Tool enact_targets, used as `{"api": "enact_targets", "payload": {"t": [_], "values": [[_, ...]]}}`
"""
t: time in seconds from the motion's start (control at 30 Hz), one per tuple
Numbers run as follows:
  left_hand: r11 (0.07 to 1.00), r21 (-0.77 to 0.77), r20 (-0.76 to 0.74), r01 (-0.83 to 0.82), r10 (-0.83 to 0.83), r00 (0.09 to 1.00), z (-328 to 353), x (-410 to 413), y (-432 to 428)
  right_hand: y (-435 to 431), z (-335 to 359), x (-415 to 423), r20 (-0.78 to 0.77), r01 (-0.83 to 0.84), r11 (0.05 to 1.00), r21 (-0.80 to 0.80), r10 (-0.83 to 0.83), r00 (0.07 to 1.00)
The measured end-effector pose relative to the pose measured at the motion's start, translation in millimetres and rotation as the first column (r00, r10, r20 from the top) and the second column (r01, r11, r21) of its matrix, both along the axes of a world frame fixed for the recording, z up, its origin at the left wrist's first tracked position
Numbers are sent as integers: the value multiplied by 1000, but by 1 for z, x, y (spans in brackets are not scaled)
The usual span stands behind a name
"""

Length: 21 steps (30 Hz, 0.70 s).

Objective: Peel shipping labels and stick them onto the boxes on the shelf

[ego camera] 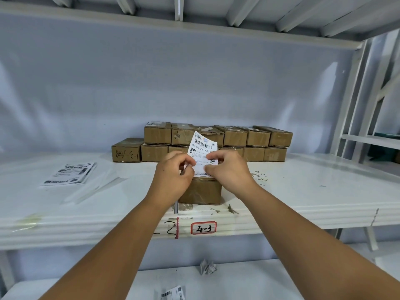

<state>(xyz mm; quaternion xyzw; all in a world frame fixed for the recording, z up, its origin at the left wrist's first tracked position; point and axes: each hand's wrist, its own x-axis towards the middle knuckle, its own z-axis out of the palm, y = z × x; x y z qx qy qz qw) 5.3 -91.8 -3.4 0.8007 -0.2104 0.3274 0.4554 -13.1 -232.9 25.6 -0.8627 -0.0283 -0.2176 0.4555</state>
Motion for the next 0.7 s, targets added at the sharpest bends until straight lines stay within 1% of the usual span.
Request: {"api": "enact_targets", "payload": {"t": [0.07,0.17,0.23,0.33,0.47,0.57,0.7], "values": [[1000,26,-45,-9,10,999,0,0,0,-1,0,0,2,6,1000,-27,-6,1000],[1000,-6,-148,18,-19,989,1,-1,0,0,-2,-1,22,22,998,-57,-21,1000],[1000,-17,-172,26,-29,985,2,-2,0,2,-2,-1,41,45,994,-102,-41,998],[1000,-1,-172,23,-22,985,1,-1,1,5,-3,-1,58,81,984,-161,-72,996],[999,48,-151,2,5,988,-1,2,2,7,-3,2,25,96,979,-179,-93,995],[997,82,-149,-2,14,989,-3,5,1,6,-5,3,2,105,982,-157,-106,994],[983,175,-129,-48,71,989,-6,9,1,3,-8,4,-17,118,986,-119,-121,993]]}}
